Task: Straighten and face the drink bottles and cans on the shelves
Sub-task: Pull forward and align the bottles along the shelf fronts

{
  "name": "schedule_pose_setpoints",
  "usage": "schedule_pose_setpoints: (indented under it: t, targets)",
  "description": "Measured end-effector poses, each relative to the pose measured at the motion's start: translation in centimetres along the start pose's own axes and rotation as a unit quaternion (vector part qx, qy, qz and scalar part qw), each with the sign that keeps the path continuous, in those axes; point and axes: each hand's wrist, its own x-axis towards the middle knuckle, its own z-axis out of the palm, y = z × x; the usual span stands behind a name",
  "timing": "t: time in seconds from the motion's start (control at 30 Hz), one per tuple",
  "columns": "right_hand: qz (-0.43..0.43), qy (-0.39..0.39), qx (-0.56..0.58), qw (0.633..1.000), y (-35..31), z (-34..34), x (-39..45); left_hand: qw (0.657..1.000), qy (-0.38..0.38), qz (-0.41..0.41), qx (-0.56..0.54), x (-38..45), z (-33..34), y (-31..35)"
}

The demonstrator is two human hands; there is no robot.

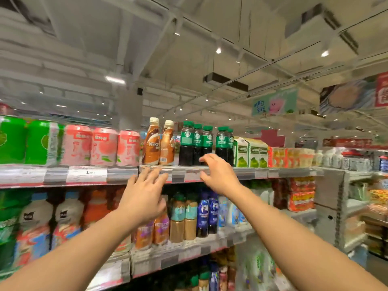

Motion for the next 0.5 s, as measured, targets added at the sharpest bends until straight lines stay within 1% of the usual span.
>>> schedule_pose_setpoints:
  t: [0.1, 0.17, 0.2, 0.23, 0.27, 0.3, 0.4, 0.43, 0.5]
  targets:
    - [0.034, 0.104, 0.014, 0.994, 5.2, -1.5, 5.2, 0.999, 0.02, -0.026, 0.038, 1.0, 2.7, 1.1]
    - [0.097, 0.184, 0.047, 0.977, 8.3, -2.5, 8.2, 0.996, 0.059, -0.01, 0.063, 1.1, 4.4, 1.2]
    - [0.14, 0.201, 0.056, 0.968, 9.7, -3.0, 9.4, 0.995, 0.071, -0.003, 0.072, 1.2, 5.0, 1.1]
    - [0.185, 0.193, 0.054, 0.962, 11.0, -3.1, 10.3, 0.993, 0.083, -0.001, 0.082, 1.2, 5.5, 1.0]
    - [0.217, 0.166, 0.045, 0.961, 12.1, -2.8, 10.9, 0.992, 0.091, -0.002, 0.089, 1.3, 5.8, 0.9]
    - [0.231, 0.129, 0.033, 0.964, 12.9, -2.3, 11.0, 0.991, 0.096, -0.003, 0.098, 1.3, 6.0, 0.8]
    - [0.199, 0.033, -0.003, 0.98, 14.5, 1.2, 10.2, 0.989, 0.093, -0.005, 0.119, 1.3, 6.4, 0.9]
    - [0.193, 0.02, -0.011, 0.981, 14.7, 2.3, 9.8, 0.988, 0.091, -0.005, 0.122, 1.2, 6.4, 1.0]
    - [0.193, 0.026, -0.018, 0.981, 14.9, 3.9, 9.5, 0.987, 0.094, -0.005, 0.128, 1.2, 6.5, 1.0]
